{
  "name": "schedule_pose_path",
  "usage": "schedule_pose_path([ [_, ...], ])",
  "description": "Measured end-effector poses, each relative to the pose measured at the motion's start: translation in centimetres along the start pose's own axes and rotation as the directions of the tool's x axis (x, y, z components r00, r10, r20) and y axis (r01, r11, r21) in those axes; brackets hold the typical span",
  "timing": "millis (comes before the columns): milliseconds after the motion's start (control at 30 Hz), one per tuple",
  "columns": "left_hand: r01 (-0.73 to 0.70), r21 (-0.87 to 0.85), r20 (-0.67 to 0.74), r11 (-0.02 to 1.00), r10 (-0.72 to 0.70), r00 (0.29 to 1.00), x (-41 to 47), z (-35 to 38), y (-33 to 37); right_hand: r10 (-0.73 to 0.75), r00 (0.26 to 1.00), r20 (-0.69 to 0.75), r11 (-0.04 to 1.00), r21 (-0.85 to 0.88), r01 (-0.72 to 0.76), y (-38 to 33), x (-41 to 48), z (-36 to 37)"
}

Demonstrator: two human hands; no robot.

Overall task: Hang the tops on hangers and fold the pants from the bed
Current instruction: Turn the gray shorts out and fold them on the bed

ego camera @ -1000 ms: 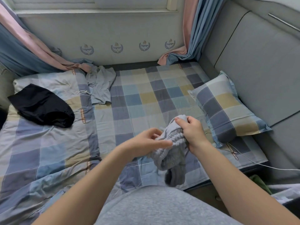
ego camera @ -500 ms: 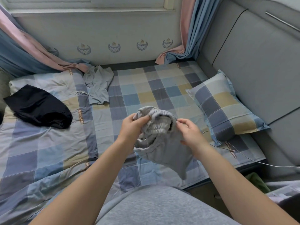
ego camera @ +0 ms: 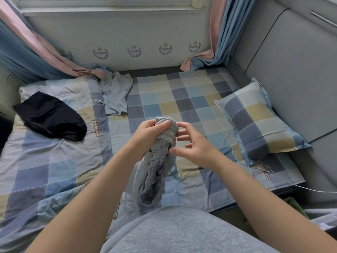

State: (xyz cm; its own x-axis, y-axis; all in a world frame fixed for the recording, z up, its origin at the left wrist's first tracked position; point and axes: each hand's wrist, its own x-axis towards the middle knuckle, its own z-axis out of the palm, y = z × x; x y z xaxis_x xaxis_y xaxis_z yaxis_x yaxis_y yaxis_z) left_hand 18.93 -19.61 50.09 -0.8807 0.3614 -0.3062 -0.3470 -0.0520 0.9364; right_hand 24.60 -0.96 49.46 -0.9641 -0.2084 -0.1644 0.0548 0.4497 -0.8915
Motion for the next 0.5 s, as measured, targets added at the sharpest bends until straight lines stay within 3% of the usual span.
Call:
schedule_pose_path([
  [233,0.004,-0.015,-0.021,1.0,-0.005,1.0,-0.1,0.0,-0.5,-0.074,0.988,-0.136,0.99,-0.128,0.056,-0.2,1.0,1.0],
  [400,-0.111,0.234,-0.118,0.966,0.141,0.983,0.0,0.3,-1.3,0.025,0.938,-0.345,0.999,-0.032,-0.038,-0.7,2.0,-0.1],
  [500,-0.255,0.509,-0.1,0.822,0.351,0.931,-0.4,0.5,-2.5,0.03,0.887,-0.46,0.998,-0.028,-0.048,-0.9,2.3,-1.1],
])
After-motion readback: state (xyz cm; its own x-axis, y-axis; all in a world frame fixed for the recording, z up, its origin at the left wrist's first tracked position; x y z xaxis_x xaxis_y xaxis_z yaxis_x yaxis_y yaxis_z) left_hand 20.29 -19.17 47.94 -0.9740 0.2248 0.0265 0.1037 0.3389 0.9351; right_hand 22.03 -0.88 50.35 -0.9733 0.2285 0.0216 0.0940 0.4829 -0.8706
